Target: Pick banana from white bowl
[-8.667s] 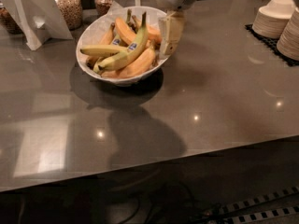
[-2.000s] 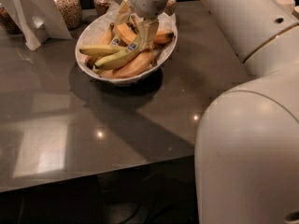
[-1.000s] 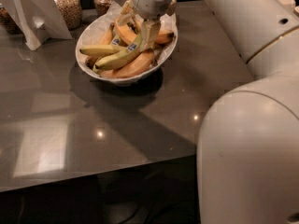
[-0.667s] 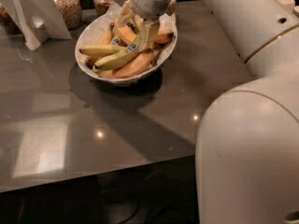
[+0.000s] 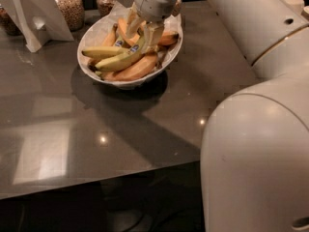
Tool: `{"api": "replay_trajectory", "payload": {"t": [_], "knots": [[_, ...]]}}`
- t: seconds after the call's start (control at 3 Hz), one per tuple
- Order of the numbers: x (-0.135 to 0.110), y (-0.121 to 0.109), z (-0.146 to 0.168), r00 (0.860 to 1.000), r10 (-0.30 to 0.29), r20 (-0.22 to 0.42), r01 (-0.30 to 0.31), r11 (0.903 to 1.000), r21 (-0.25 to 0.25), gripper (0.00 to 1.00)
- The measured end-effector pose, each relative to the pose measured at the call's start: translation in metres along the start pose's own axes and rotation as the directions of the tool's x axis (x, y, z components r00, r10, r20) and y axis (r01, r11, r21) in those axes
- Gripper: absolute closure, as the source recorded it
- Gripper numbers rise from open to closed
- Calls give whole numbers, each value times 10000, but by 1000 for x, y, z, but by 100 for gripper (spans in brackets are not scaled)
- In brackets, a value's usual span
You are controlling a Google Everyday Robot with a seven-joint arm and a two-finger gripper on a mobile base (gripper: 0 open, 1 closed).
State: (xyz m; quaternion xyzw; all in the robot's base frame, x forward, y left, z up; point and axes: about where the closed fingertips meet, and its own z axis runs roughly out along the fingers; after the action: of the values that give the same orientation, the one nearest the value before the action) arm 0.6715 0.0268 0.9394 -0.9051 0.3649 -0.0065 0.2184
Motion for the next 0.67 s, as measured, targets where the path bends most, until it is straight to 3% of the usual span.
{"api": "replay_trajectory", "payload": {"t": [0.33,0.67], "knots": [[-2,0,0,10000,-49,60,50,9999,-104,83],[-3,2,2,9998,-129,167,134,9995,-284,100]]}}
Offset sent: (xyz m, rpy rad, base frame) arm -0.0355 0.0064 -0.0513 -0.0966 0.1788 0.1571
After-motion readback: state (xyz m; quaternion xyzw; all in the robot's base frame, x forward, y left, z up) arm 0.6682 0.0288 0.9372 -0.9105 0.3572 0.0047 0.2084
